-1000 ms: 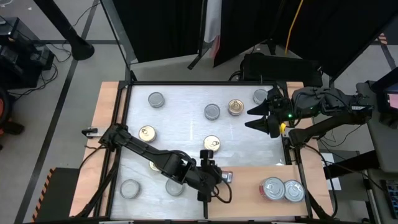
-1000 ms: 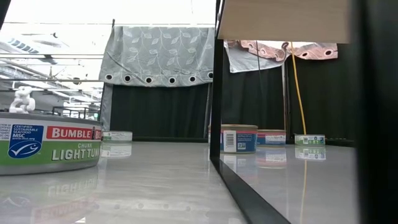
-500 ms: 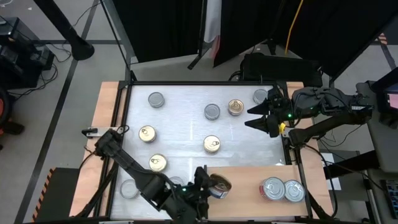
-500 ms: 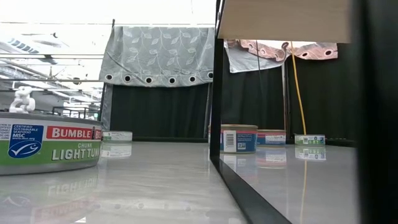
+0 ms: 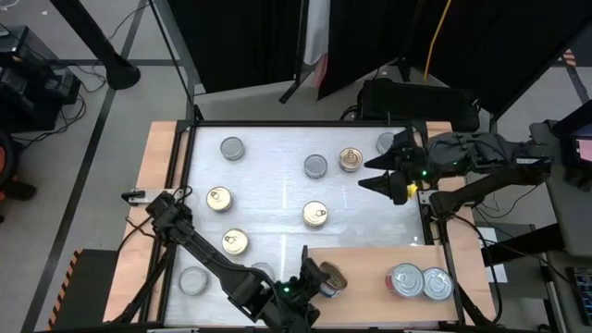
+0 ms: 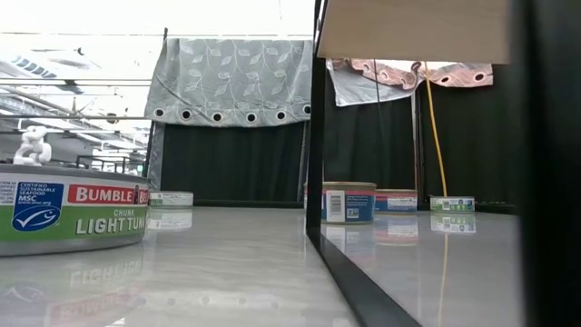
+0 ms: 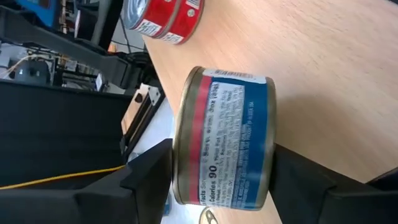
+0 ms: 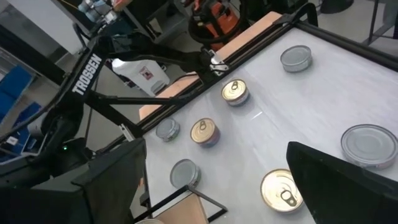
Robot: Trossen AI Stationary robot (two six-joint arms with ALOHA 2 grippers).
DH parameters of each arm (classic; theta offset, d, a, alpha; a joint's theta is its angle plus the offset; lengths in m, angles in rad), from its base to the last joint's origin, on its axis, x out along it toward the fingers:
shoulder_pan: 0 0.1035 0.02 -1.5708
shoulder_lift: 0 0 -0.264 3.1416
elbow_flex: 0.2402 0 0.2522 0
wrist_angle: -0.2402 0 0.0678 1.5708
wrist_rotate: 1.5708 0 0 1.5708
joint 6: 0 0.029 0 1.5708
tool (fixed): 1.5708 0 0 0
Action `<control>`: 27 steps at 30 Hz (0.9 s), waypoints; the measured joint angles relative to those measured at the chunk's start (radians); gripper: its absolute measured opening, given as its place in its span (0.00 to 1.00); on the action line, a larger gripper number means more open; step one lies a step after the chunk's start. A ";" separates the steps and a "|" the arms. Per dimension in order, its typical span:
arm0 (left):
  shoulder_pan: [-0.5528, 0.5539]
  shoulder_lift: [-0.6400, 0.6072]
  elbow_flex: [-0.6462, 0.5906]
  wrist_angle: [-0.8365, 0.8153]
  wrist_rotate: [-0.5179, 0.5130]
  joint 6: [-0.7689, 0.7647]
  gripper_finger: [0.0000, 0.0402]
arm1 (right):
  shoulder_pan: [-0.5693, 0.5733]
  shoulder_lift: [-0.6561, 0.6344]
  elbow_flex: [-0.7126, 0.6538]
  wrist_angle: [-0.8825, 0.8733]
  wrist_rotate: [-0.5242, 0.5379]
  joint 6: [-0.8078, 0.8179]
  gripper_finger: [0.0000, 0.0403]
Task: Stack canned seafood by type on shelf
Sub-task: Put the blue-pink tuna can on the shelf
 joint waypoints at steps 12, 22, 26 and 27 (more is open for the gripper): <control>0.023 -0.025 0.009 0.015 0.157 -0.062 0.62 | 0.000 0.025 0.000 0.027 -0.032 0.012 0.94; 0.057 -0.084 0.009 -0.033 0.336 -0.136 0.62 | 0.000 0.023 0.000 0.032 -0.033 0.008 0.94; 0.058 -0.128 0.011 -0.050 0.327 -0.264 0.62 | 0.000 0.023 0.000 0.031 -0.036 0.033 0.94; 0.056 -0.147 0.022 -0.074 0.302 -0.339 0.62 | 0.000 0.023 0.000 0.030 -0.048 0.054 0.94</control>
